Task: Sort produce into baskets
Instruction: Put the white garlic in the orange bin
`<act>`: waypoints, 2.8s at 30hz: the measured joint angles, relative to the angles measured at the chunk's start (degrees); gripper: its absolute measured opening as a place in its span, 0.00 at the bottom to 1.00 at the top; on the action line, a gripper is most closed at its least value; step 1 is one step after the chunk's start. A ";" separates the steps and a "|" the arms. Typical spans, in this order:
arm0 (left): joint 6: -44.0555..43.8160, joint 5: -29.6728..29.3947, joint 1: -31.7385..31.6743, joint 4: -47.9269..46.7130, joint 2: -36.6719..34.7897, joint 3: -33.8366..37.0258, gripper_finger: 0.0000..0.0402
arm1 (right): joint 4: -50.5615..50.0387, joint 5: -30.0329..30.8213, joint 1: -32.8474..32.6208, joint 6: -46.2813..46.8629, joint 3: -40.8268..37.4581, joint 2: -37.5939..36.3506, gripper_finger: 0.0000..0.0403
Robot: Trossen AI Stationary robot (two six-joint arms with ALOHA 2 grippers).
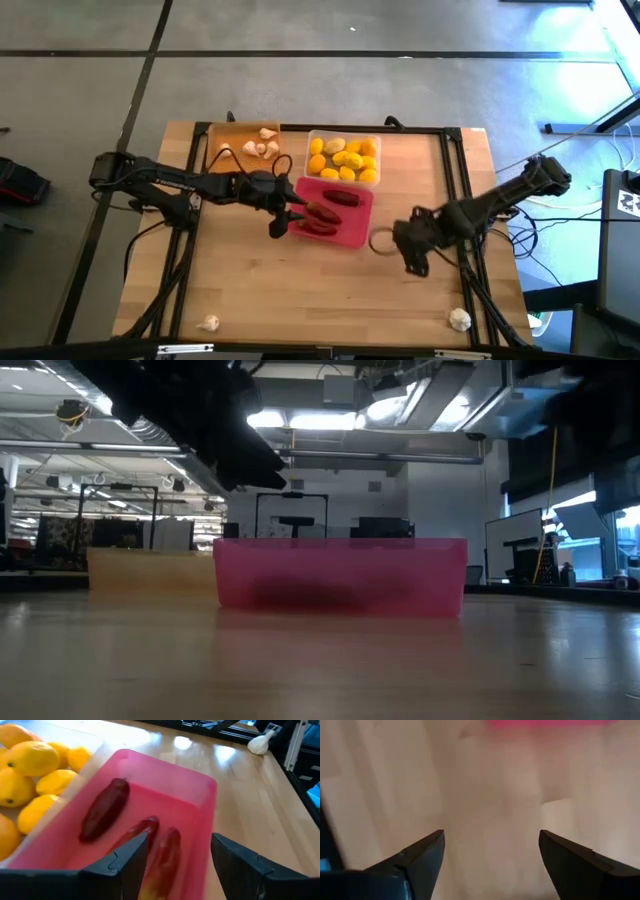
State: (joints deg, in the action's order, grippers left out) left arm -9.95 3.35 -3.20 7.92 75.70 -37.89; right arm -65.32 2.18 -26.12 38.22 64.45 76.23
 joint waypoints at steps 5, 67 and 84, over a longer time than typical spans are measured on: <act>-2.34 -4.19 5.73 0.43 0.00 0.00 0.52 | 0.03 -0.80 -9.75 8.18 0.00 0.01 0.79; -3.13 -14.72 13.94 1.73 0.00 0.00 0.52 | 8.65 -20.10 -37.02 34.77 2.43 19.86 0.03; -2.75 -16.23 13.97 3.19 0.00 0.00 0.52 | -15.22 12.22 -24.35 13.62 19.39 19.74 0.03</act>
State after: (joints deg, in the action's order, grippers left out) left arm -12.70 -12.88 10.77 11.11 75.70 -37.89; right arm -80.54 14.40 -50.46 51.84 83.83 95.96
